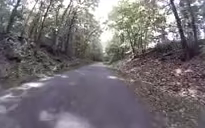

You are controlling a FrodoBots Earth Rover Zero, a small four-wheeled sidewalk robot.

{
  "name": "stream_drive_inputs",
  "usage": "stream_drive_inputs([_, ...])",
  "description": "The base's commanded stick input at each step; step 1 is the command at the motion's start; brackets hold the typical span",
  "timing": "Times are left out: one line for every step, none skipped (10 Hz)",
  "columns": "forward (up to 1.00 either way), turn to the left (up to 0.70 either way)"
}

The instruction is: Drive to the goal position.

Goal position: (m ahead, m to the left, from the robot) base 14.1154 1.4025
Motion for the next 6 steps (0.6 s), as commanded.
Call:
stream_drive_inputs([0.7, 0.0])
stream_drive_inputs([0.7, 0.0])
stream_drive_inputs([0.7, 0.0])
stream_drive_inputs([0.7, 0.0])
stream_drive_inputs([0.7, 0.0])
stream_drive_inputs([0.7, 0.0])
